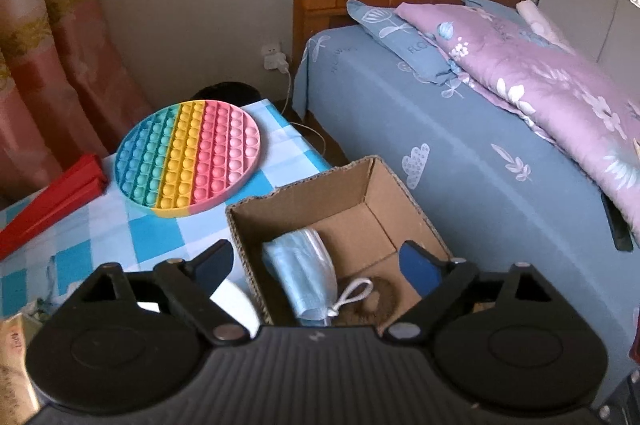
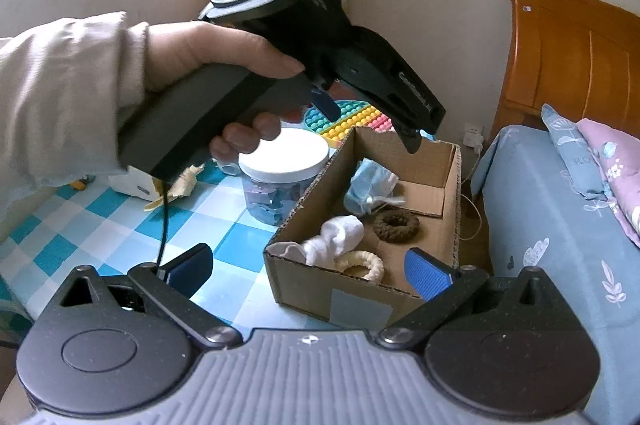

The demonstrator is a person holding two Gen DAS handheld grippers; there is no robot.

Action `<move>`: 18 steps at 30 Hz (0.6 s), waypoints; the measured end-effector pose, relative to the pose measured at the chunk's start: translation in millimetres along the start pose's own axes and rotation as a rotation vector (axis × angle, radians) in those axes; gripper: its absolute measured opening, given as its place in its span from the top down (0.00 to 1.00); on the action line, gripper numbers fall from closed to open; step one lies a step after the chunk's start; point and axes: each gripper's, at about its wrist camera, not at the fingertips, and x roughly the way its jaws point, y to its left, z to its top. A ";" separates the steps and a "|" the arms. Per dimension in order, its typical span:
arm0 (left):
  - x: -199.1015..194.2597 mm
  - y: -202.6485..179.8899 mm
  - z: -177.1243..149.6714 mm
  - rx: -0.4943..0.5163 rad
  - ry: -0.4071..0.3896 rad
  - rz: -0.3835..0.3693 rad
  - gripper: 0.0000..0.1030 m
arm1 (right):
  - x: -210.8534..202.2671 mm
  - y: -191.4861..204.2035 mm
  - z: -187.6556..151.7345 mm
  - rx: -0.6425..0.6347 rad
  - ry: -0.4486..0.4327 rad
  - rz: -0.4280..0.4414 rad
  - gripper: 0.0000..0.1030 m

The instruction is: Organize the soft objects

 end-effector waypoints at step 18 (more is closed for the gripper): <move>-79.9 8.1 -71.4 0.000 0.008 0.071 0.06 | 5.5 11.9 4.2 0.086 0.134 -0.049 0.00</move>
